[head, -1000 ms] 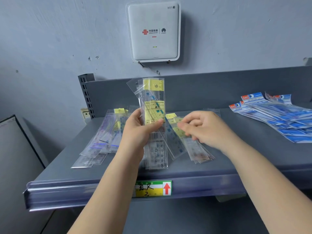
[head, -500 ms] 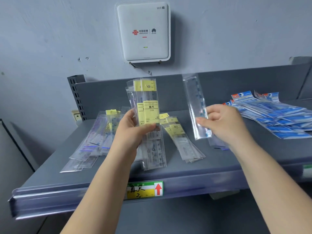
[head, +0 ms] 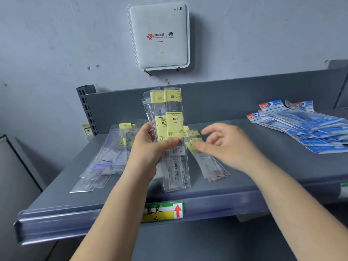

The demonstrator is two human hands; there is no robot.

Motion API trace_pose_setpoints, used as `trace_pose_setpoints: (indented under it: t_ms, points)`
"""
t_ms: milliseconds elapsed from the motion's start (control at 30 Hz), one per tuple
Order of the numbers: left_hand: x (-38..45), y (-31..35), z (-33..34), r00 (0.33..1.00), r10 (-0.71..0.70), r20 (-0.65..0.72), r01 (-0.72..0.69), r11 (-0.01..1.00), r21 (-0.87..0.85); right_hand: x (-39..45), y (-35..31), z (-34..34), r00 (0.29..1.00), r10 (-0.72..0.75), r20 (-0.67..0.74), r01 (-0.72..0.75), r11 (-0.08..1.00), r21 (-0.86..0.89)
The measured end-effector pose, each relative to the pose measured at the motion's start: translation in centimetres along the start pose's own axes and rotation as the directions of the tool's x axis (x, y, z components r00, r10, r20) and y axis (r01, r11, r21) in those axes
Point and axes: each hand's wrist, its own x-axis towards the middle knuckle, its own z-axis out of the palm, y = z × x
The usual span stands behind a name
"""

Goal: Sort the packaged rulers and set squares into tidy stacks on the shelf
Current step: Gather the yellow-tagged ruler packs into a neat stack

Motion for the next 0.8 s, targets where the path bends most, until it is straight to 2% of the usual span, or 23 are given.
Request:
trace_pose_setpoints:
  t_ms: [67,100,300,467,567,700,767,800]
  points:
    - [-0.1,0.0,-0.1,1.000,0.008,-0.001,-0.008,1.000,0.008,-0.3,-1.2,2.0,0.994,-0.019,0.109,0.022,0.999,-0.029]
    - [-0.1,-0.1,-0.1,1.000,0.011,-0.004,-0.010,1.000,0.015,-0.3,-1.5,2.7,0.993,-0.028,0.114,0.034,0.998,-0.050]
    - [-0.5,0.2,-0.3,1.000,0.008,-0.018,-0.008,1.000,0.017,0.7,-1.4,4.2,0.998,-0.020,0.064,0.018,0.999,0.031]
    - [-0.4,0.5,-0.6,0.997,-0.046,-0.058,0.044,0.998,-0.037,1.5,0.0,2.5,0.997,0.036,-0.065,-0.032,0.997,0.069]
    - [-0.3,0.4,-0.6,0.998,-0.053,-0.042,0.052,0.999,-0.008,1.5,0.7,1.5,0.994,0.056,-0.098,-0.067,0.991,-0.112]
    - [-0.2,0.2,-0.5,0.998,-0.038,-0.049,0.039,0.999,0.017,1.2,1.3,1.5,0.991,0.115,-0.065,-0.132,0.881,-0.455]
    - [-0.3,0.2,-0.5,0.998,-0.032,-0.052,0.034,0.999,0.032,1.1,1.3,1.5,0.994,0.091,-0.065,-0.111,0.859,-0.499]
    - [-0.3,0.2,-0.4,0.998,-0.025,-0.050,0.027,0.999,0.037,1.1,1.2,1.5,0.996,0.047,-0.078,-0.077,0.885,-0.459]
